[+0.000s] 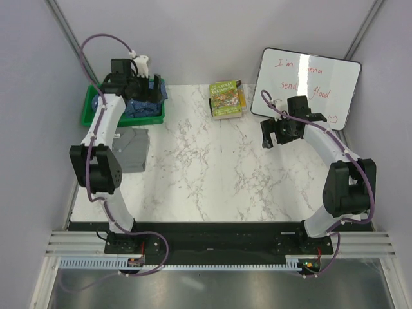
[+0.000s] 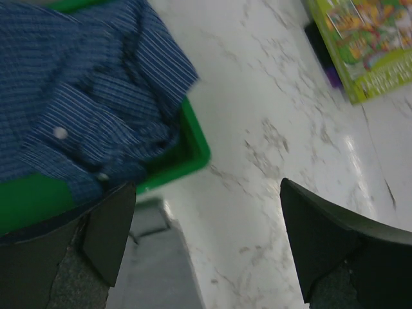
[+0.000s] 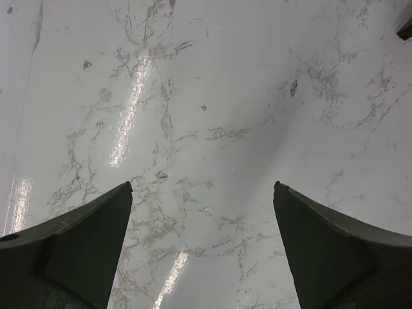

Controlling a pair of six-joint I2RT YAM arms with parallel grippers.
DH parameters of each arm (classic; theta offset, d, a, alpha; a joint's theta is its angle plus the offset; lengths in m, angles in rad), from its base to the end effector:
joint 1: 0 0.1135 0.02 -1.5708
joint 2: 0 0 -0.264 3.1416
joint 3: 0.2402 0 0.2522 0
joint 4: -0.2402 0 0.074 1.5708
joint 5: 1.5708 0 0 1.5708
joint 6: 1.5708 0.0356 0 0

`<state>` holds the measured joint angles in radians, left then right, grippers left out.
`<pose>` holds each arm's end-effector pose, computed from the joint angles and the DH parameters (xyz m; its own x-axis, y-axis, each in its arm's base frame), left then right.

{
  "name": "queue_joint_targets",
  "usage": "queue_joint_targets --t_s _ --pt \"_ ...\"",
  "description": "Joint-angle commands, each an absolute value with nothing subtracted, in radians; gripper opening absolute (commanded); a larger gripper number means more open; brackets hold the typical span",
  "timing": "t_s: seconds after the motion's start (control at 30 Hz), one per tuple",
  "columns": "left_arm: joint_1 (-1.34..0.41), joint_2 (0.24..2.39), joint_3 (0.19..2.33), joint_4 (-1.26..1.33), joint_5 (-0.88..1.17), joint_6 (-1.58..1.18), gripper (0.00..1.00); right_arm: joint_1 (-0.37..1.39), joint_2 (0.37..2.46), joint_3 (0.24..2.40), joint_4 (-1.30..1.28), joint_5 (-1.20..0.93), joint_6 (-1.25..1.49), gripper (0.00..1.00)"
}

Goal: Fold and stack the long sleeve shirts
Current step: Grab the shirt from the pile

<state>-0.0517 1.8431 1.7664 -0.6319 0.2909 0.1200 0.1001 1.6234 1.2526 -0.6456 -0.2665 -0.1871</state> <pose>0.4208 -0.0320 0.3385 -0.6133 0.1466 -0.7762 0.3429 0.9346 -0.0944 0.3383 0.0434 0.2522 -0.7876 -0.2594 -0.5589 -0.3876 0.9137 0.1221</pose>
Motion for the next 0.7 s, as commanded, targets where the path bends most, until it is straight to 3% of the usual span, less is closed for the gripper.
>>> queue_joint_targets --t_s 0.0,0.17,0.57,0.63,0.67 --pt "0.052 2.023 2.026 -0.569 0.17 0.092 0.99 0.101 1.618 1.307 -0.638 -0.25 -0.206 0.98" --pt "0.084 2.274 2.235 -0.566 0.101 0.179 0.99 0.101 1.646 1.328 -0.635 -0.238 -0.209 0.98" --pt "0.086 2.578 2.342 -0.621 -0.047 0.353 0.99 0.101 1.684 1.356 -0.641 -0.201 -0.224 0.98" --pt "0.094 2.611 2.359 -0.653 -0.031 0.365 0.88 0.1 1.681 1.355 -0.644 -0.198 -0.225 0.98" --pt "0.095 2.615 2.362 -0.653 -0.015 0.365 0.66 0.101 1.68 1.353 -0.647 -0.199 -0.227 0.98"
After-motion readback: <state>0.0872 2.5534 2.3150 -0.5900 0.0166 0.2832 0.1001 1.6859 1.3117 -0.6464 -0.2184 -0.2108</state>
